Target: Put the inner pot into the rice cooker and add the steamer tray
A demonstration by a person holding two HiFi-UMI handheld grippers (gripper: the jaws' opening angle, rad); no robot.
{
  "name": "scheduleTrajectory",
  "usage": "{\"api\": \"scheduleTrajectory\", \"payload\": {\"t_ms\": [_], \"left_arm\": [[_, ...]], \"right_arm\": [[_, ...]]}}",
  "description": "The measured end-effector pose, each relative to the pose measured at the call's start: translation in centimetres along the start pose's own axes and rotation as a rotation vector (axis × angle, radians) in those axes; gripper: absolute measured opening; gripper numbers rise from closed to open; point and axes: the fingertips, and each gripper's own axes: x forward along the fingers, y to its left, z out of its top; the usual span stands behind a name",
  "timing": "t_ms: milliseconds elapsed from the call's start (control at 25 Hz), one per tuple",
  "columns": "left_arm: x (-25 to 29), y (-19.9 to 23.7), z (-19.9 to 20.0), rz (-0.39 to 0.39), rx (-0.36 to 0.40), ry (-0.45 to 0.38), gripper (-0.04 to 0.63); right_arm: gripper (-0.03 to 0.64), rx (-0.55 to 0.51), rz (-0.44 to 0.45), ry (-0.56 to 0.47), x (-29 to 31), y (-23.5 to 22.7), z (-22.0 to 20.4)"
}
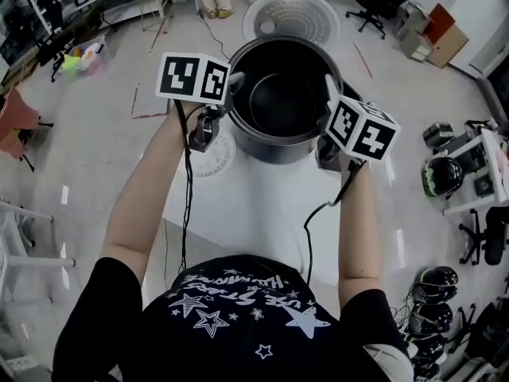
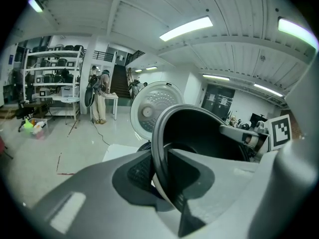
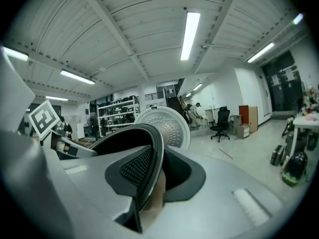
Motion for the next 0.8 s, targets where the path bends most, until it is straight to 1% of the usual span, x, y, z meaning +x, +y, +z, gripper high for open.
{"api": "scheduleTrajectory", "payload": {"t_ms": [80,200,320,560,800], "left_arm": [[0.7,0.2,0.8,0.005,-0.008,-0.002,0.079],[1.7,0.0,1.8,0.019,-0.006,-0.006,0.075],[3.1,0.3,2.1,0.029,-0.015,0.009,0.075],[6.4,1.7,0.7,0.05,-0.052,0.077,0.075],[9.6,2.7,-2.0,0.088,-0.083,0.149,0.074]], "right_arm": [[0.094,0.016,-0.006,-0.006,0.6,-0.7,0.4],[0.092,0.01,-0.005,-0.015,1.4,-1.7,1.0],[0.092,0.024,0.002,-0.001,2.6,-2.7,0.7],[0.093,0.053,0.013,0.071,5.6,-4.4,-1.7],[0.095,0.073,0.018,0.138,7.8,-6.3,-5.5]]}}
